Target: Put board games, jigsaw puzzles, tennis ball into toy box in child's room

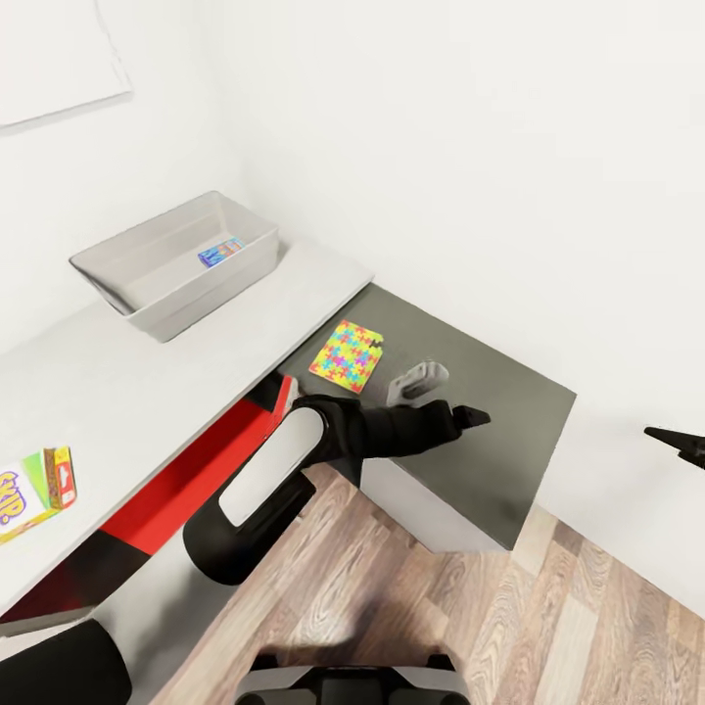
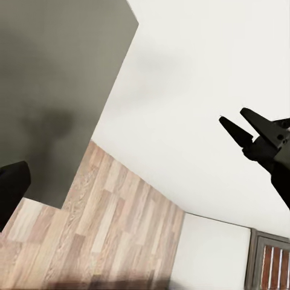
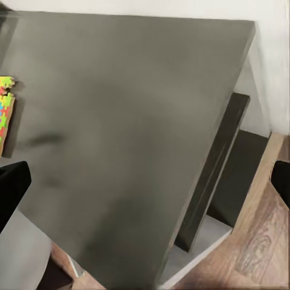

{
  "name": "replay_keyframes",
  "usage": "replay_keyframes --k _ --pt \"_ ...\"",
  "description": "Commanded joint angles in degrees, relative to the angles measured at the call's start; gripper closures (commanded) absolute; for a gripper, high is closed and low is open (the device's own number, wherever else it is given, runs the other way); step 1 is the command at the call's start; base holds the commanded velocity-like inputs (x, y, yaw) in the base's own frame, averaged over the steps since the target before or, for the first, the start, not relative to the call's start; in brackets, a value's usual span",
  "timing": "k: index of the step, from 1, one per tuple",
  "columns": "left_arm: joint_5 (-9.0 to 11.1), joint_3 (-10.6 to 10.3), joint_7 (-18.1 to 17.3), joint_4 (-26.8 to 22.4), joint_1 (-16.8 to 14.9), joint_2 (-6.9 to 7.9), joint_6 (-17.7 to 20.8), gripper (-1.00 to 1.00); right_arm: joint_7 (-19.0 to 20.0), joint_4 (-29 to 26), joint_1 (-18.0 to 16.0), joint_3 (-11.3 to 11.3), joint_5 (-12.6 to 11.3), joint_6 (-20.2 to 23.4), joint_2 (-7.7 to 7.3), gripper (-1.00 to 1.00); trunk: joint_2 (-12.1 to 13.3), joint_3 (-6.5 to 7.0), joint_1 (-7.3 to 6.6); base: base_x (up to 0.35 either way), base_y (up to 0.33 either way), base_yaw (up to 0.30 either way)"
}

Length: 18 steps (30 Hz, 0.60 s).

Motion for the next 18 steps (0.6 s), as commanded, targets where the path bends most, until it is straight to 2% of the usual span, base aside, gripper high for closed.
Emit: replay_keyframes --k 1,8,18 --pt "0.51 0.03 0.57 -0.06 -0.03 -0.01 -0.02 -1.00 0.59 0.01 -0.08 -0.03 0.61 0.27 -0.01 -1.00 -0.09 -0.01 0.03 0.000 0.000 -0.212" --pt "-0.98 0.16 0.45 0.03 0.92 0.20 -0.07 -1.00 0.29 0.00 -0.12 1.83 0.69 0.27 0.02 -1.00 -0.09 0.48 0.03 0.000 0.000 -0.212" --pt "-1.48 0.05 0.42 0.31 1.24 0.25 -0.07 -1.00 0.13 0.06 -0.21 2.67 0.72 0.27 0.16 -1.00 -0.09 1.17 0.03 0.000 0.000 -0.212"
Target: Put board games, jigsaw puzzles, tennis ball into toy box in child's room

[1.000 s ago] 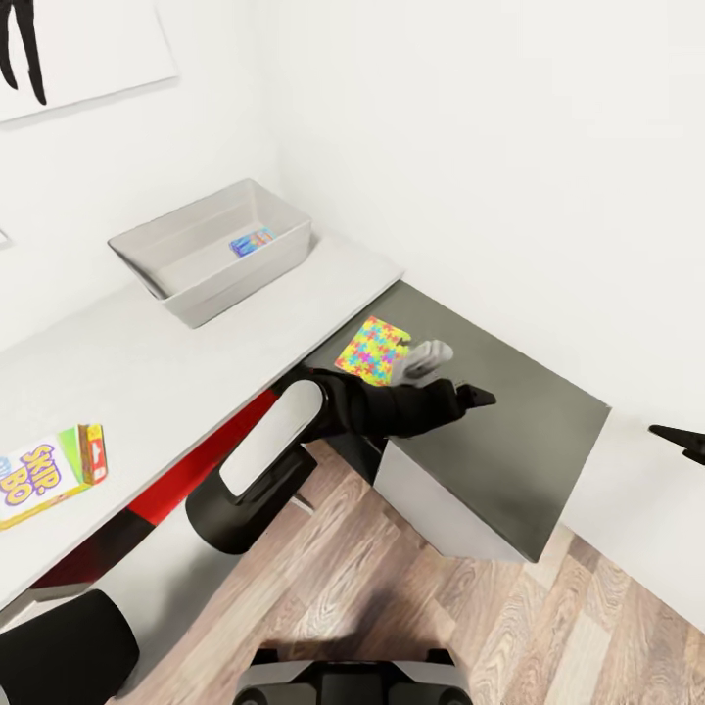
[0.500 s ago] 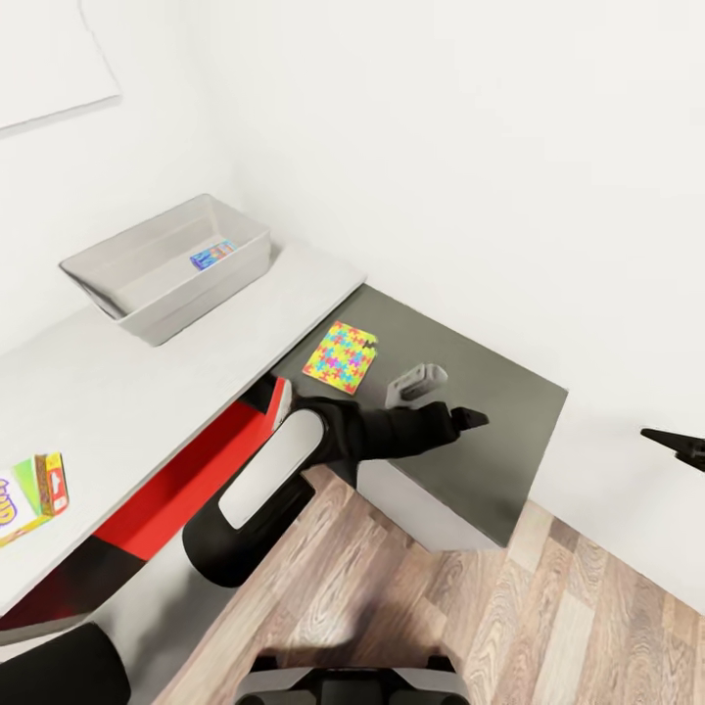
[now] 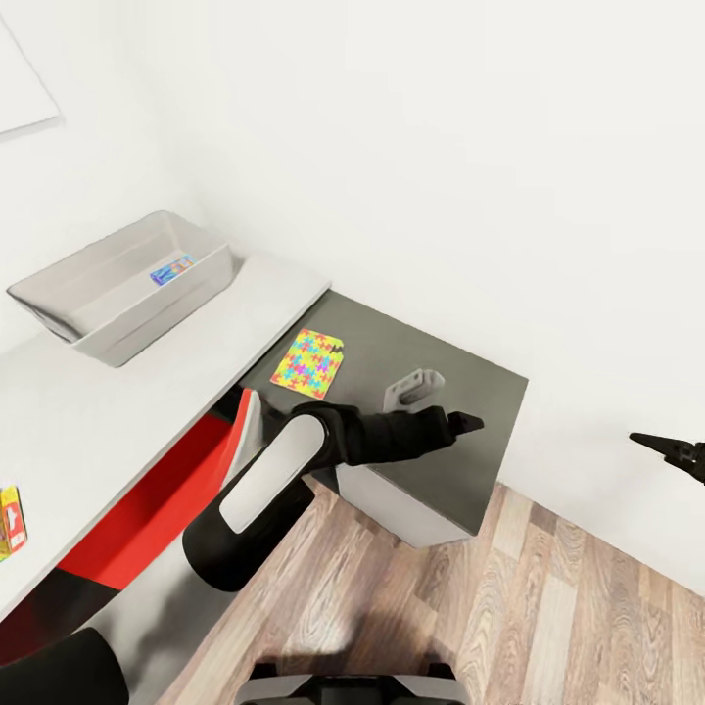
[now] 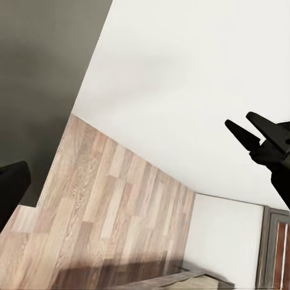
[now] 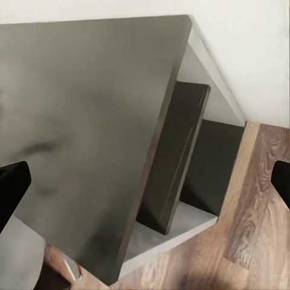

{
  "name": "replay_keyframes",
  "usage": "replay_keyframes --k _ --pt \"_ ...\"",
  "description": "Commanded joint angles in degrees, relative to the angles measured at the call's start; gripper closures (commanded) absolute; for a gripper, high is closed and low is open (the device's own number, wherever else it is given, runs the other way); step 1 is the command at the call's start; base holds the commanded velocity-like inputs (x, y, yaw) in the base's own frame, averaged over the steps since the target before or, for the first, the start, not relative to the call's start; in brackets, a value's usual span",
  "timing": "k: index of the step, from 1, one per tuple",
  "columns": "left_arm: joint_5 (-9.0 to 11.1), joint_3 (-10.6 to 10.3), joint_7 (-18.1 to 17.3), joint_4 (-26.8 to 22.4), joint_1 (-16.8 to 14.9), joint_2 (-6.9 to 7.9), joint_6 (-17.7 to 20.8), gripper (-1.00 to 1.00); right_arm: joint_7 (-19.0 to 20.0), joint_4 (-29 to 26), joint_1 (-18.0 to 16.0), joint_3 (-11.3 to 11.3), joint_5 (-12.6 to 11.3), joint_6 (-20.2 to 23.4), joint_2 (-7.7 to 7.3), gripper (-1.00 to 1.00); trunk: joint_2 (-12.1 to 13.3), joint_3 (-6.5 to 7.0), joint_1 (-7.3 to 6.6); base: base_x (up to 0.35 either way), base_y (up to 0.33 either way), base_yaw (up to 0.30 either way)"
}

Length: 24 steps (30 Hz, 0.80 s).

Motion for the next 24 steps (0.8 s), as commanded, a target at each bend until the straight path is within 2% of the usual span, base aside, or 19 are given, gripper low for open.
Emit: replay_keyframes --k 1,7,12,14,15,21,24 --pt "0.49 0.01 0.57 -0.05 -0.02 0.00 -0.01 -1.00 0.57 0.04 -0.09 0.10 0.60 0.27 0.05 -1.00 -0.09 -0.01 0.03 0.000 0.000 -0.212" --pt "0.42 0.02 0.57 -0.01 0.03 0.08 -0.01 -1.00 0.27 0.09 -0.26 1.30 0.67 0.27 0.78 -1.00 -0.09 0.41 0.03 0.000 0.000 -0.212" --pt "0.42 0.08 0.60 0.00 0.11 0.40 -0.01 -1.00 -1.44 0.11 -0.46 2.58 1.27 0.27 1.92 -1.00 -0.09 0.75 0.03 0.000 0.000 -0.210" --pt "0.44 0.18 0.75 0.01 0.26 0.72 0.01 -1.00 -3.46 0.12 -0.66 3.33 2.05 0.27 3.00 -1.00 -0.09 0.90 0.03 0.000 0.000 -0.205" --pt "0.44 0.18 0.75 0.01 0.26 0.72 0.01 -1.00 -3.46 0.12 -0.66 3.33 2.05 0.27 3.00 -1.00 -0.09 0.97 0.03 0.000 0.000 -0.203" --pt "0.52 1.27 0.90 -0.10 1.06 1.58 0.29 -1.00 -8.38 0.08 -1.77 4.50 3.54 0.27 6.88 -1.00 -0.09 1.42 0.03 0.000 0.000 -0.192" --pt "0.50 1.66 0.97 -0.12 1.19 1.72 0.43 -1.00 -9.09 0.07 -2.04 4.67 3.75 0.27 7.71 -1.00 -0.09 1.65 0.03 0.000 0.000 -0.186"
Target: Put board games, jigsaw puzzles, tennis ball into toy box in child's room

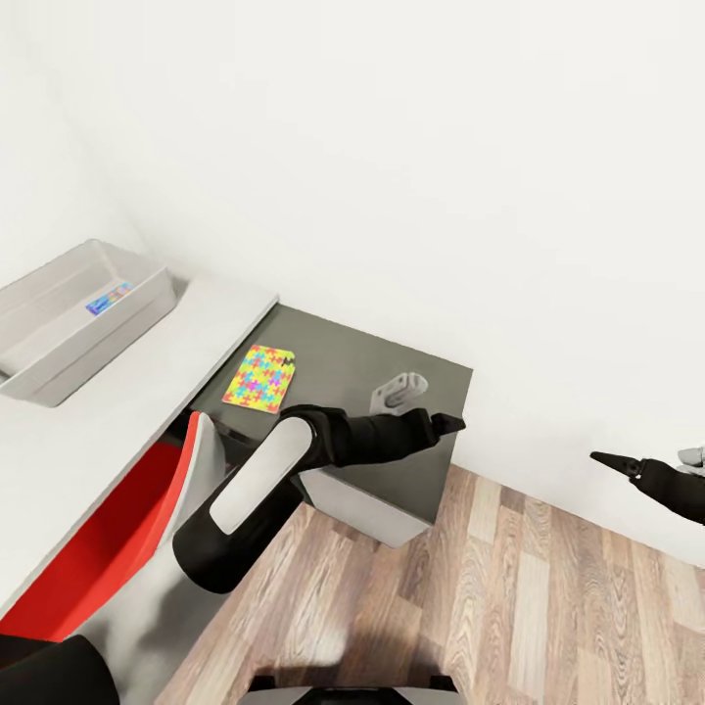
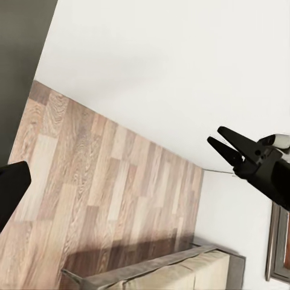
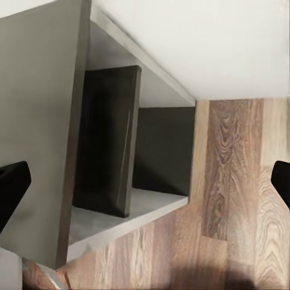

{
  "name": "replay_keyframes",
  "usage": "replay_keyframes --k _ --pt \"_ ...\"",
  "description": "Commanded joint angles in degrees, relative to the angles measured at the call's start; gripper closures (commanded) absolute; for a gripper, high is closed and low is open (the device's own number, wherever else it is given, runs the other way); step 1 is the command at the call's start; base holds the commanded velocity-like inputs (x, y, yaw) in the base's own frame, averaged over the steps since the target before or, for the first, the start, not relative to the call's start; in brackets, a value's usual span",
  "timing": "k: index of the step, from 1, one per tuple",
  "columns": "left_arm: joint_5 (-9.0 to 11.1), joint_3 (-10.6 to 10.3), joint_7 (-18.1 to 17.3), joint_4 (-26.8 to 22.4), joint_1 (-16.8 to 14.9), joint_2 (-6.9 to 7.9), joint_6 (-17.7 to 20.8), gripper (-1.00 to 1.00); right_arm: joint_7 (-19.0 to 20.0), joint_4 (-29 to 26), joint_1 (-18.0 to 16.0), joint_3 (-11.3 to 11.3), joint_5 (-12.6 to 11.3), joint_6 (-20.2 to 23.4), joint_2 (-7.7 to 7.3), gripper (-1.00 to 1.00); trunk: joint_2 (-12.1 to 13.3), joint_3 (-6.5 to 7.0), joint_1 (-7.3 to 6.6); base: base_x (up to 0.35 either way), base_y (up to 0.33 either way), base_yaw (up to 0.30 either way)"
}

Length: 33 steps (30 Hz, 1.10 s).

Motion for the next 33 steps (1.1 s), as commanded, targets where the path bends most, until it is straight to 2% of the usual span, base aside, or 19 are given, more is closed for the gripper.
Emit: replay_keyframes --k 1,14,17,23,33 --pt "0.52 0.18 0.60 -0.07 0.02 0.06 0.06 -1.00 -0.07 -0.02 -0.17 0.03 0.30 0.30 0.31 -1.00 -0.10 0.00 0.03 0.000 0.000 -0.183" --pt "0.49 0.69 0.77 0.04 0.29 0.31 0.30 -1.00 -1.05 -0.03 -0.54 2.85 1.06 0.10 1.41 -1.00 -0.10 1.06 0.03 0.000 0.000 -0.171" --pt "0.49 0.73 0.78 0.05 0.31 0.36 0.32 -1.00 -1.12 -0.04 -0.54 4.25 1.58 -1.57 1.51 -1.00 -0.10 1.31 0.03 0.000 0.000 -0.156" --pt "0.51 0.76 0.78 0.06 0.32 0.59 0.33 -1.00 -1.17 -0.04 -0.54 5.55 2.22 -2.84 1.57 -1.00 -0.10 1.82 0.03 0.000 0.000 -0.151" --pt "0.56 0.83 0.70 0.07 0.47 1.43 0.28 -1.00 -1.19 -0.04 -0.54 6.23 2.58 -3.49 1.60 -1.00 -0.10 2.68 0.03 0.000 0.000 -0.139"
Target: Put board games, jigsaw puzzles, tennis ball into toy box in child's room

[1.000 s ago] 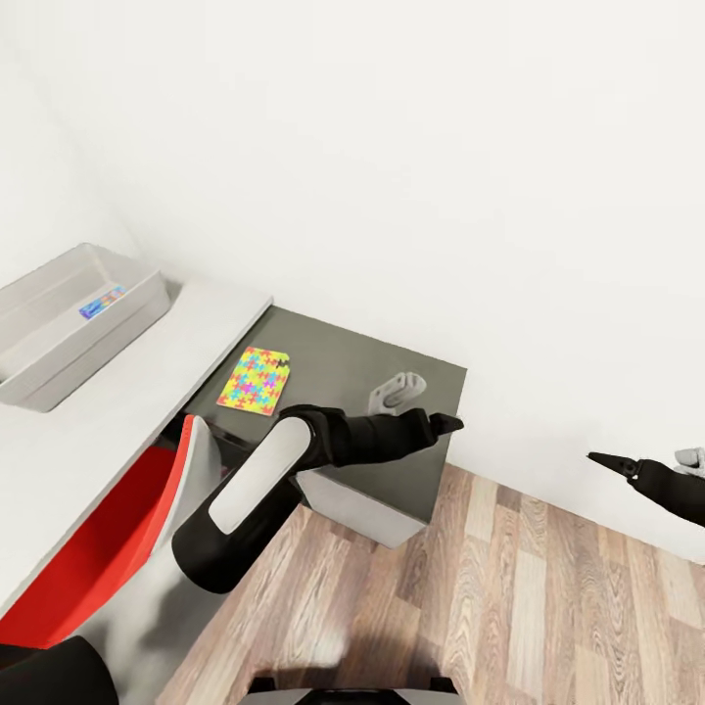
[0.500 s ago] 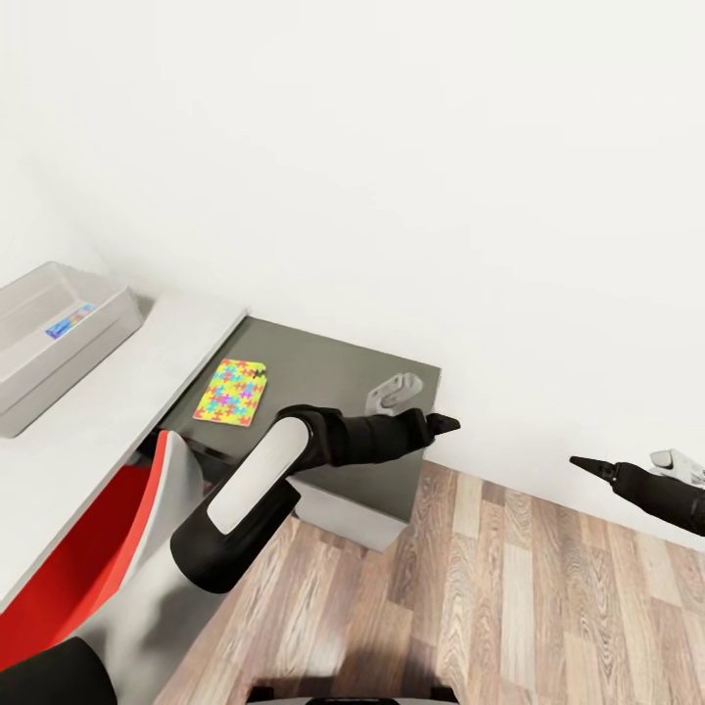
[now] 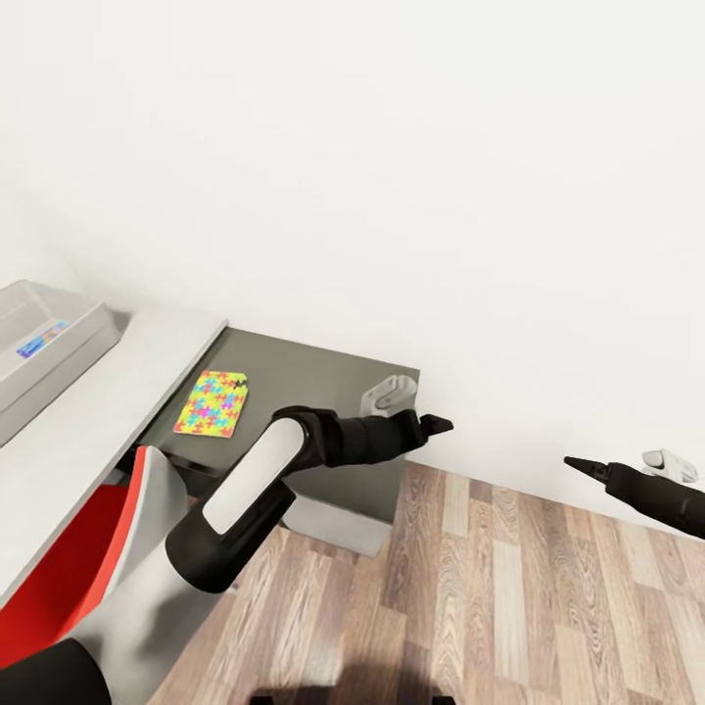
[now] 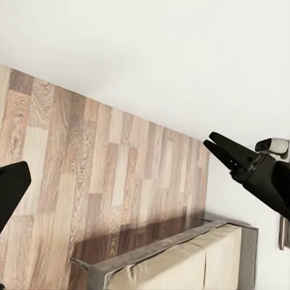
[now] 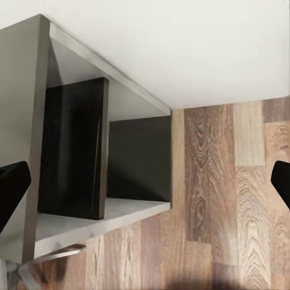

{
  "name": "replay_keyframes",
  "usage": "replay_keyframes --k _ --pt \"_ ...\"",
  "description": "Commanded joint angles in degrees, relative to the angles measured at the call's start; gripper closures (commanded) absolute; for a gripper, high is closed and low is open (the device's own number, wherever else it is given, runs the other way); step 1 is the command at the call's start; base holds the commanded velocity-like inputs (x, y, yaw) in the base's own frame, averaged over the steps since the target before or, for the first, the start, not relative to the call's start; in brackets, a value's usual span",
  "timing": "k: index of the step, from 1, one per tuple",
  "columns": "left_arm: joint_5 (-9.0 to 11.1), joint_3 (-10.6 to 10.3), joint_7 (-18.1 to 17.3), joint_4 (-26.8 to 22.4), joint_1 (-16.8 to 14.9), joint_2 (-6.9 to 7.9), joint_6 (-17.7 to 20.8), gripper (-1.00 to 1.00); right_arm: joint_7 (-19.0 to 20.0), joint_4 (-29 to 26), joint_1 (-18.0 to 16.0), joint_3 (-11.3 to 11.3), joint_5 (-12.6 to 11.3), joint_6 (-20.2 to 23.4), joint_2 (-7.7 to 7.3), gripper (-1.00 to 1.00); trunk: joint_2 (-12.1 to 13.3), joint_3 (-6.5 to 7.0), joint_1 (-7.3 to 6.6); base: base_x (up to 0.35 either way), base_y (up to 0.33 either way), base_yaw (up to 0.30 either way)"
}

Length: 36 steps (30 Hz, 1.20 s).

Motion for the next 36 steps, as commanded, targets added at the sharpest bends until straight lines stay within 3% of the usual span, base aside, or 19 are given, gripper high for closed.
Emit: replay_keyframes --k 1,16,28,36 --pt "0.53 0.05 0.56 -0.06 0.05 0.08 -0.02 -1.00 0.07 -0.02 -0.06 0.01 0.09 0.25 -0.01 -1.00 -0.10 0.00 0.04 0.000 0.000 -0.130" --pt "0.50 0.18 0.65 -0.06 0.61 0.51 -0.01 -1.00 0.07 -0.02 -0.06 0.41 0.51 -0.01 0.23 -1.00 -0.10 1.31 0.04 0.000 0.000 -0.113" --pt "0.50 0.28 0.54 -0.06 0.90 1.69 -0.09 -1.00 0.07 -0.02 -0.06 0.62 1.25 -0.60 2.85 -1.00 -0.10 2.39 0.04 0.000 0.000 -0.080" --pt "0.48 0.31 0.51 -0.06 0.94 2.21 -0.12 -1.00 0.11 -0.02 -0.02 0.73 2.04 -1.65 3.44 -1.00 -0.10 3.12 0.04 0.000 0.000 -0.025"
